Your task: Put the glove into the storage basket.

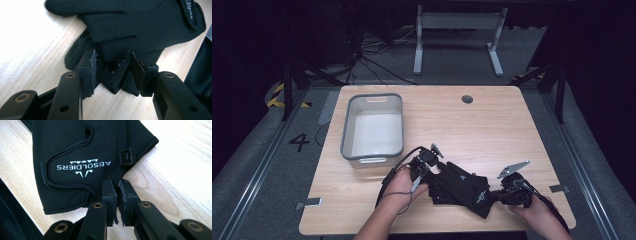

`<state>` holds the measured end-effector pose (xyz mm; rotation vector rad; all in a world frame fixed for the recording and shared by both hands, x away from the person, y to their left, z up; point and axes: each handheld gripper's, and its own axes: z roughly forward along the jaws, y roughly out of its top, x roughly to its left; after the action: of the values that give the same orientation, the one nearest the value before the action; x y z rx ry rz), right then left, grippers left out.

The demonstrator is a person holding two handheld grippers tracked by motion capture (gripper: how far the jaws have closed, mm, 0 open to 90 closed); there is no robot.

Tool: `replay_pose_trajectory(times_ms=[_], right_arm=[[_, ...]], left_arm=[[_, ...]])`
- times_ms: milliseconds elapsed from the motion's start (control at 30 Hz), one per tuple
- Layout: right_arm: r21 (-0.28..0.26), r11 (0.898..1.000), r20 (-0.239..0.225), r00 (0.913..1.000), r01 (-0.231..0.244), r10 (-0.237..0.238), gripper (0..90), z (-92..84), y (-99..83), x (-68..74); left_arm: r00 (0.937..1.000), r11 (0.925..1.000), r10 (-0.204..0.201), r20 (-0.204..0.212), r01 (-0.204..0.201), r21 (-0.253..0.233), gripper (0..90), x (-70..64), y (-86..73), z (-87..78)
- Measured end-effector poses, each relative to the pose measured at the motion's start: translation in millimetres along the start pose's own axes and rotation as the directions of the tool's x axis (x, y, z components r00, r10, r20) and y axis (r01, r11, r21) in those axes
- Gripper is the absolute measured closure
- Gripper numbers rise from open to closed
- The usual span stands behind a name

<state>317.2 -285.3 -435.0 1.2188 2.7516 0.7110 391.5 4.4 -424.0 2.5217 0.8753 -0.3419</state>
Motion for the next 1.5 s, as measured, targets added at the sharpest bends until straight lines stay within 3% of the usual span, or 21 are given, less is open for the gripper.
replay_pose_trajectory(times_ms=[200,300,467,600,833,1033,1200,1500], right_arm=[[0.001,1.000,0.009,0.9999,0.008,-0.008,83.6,0.7,0.7,2.2],[0.000,1.000,0.009,0.9999,0.007,-0.007,83.6,0.7,0.6,2.3],[0.001,1.000,0.013,0.9998,0.014,-0.014,83.6,0.7,0.7,2.6],[0.001,1.000,0.016,0.9998,0.016,-0.016,83.6,0.6,0.9,3.1],[-0.005,1.000,0.028,0.9996,0.004,-0.004,84.4,-3.8,2.2,4.5],[-0.070,0.998,0.046,0.9989,0.008,-0.005,84.7,-24.0,5.0,5.2],[-0.103,0.994,0.063,0.9978,0.028,-0.022,84.8,-36.7,11.1,5.9],[-0.144,0.986,0.078,0.9944,0.082,-0.071,84.9,-46.1,27.8,7.2]], left_arm=[[0.9998,0.9995,0.013,-0.017,-0.012,0.031,60.3,-4.9,2.9,7.5],[0.9993,0.9997,0.020,-0.031,-0.019,0.017,63.7,-6.9,3.4,6.2],[0.9961,0.9992,0.039,-0.079,-0.040,-0.005,78.5,-11.0,2.7,0.2],[0.9940,0.9973,0.064,-0.088,-0.067,-0.032,87.2,-16.8,2.8,-6.5],[0.9884,0.9929,0.100,-0.114,-0.106,-0.053,88.6,-29.2,2.8,-18.3],[0.9870,0.9890,0.113,-0.114,-0.122,-0.083,88.6,-38.0,-0.7,-33.1],[0.9848,0.9861,0.125,-0.121,-0.137,-0.094,88.5,-45.1,-7.0,-42.7],[0.9838,0.9838,0.108,-0.143,-0.127,-0.127,88.5,-56.6,-22.8,-53.9]])
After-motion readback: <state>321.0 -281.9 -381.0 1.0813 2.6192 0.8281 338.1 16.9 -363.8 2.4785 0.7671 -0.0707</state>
